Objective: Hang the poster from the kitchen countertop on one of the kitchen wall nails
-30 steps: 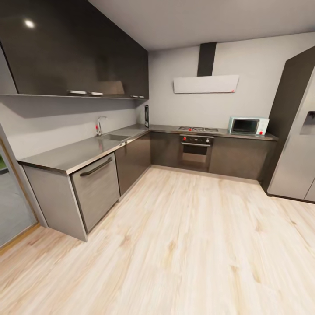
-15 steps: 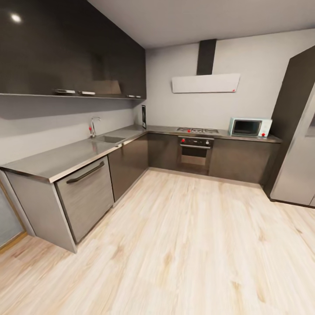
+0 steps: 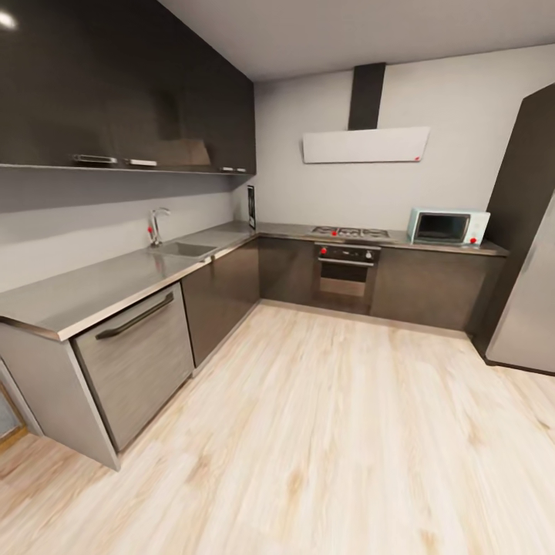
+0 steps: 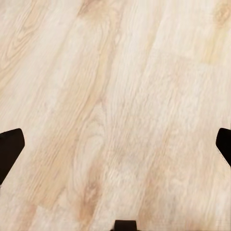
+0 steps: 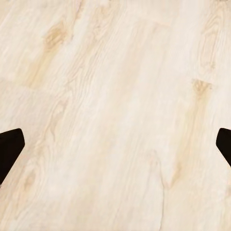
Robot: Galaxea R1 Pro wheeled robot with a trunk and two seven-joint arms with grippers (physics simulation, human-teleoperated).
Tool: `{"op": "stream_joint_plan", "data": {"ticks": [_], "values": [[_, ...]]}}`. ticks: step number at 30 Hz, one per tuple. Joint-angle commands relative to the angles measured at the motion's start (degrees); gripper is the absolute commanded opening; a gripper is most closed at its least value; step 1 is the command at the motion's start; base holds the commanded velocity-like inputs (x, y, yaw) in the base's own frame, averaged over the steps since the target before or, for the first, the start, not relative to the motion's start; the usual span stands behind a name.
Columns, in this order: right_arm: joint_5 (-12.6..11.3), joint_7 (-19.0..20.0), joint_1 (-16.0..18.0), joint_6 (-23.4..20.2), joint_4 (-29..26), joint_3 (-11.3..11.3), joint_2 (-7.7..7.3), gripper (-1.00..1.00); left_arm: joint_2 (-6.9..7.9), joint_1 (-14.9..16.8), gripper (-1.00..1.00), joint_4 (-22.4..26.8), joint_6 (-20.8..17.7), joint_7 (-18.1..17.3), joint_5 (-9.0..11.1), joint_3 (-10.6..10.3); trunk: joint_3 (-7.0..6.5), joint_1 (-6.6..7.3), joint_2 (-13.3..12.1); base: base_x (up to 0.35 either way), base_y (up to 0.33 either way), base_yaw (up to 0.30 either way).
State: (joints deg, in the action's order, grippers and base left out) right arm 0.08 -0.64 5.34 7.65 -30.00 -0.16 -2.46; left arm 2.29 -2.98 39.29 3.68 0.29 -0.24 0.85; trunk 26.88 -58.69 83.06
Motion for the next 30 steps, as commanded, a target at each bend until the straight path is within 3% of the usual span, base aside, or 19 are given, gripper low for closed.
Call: {"op": "stream_joint_plan", "data": {"ticks": [1,13,30], "values": [[0.0,-0.1,0.0,0.2,0.0,0.0,0.00,1.00,0.00,0.0,1.00,0.0,0.1,0.0,0.0,0.0,0.05,-0.04,0.0,0.335,-0.001,0.000],[0.0,-0.1,0.0,0.2,0.0,0.0,0.00,1.00,0.01,0.0,1.00,0.1,0.1,0.1,0.0,0.7,0.05,-0.04,0.0,0.335,-0.018,0.000],[0.1,-0.1,0.0,0.2,0.1,0.1,-0.02,1.00,0.08,0.0,1.00,0.1,0.1,0.1,0.0,0.7,0.05,-0.04,0.0,0.330,-0.123,0.000]]}}
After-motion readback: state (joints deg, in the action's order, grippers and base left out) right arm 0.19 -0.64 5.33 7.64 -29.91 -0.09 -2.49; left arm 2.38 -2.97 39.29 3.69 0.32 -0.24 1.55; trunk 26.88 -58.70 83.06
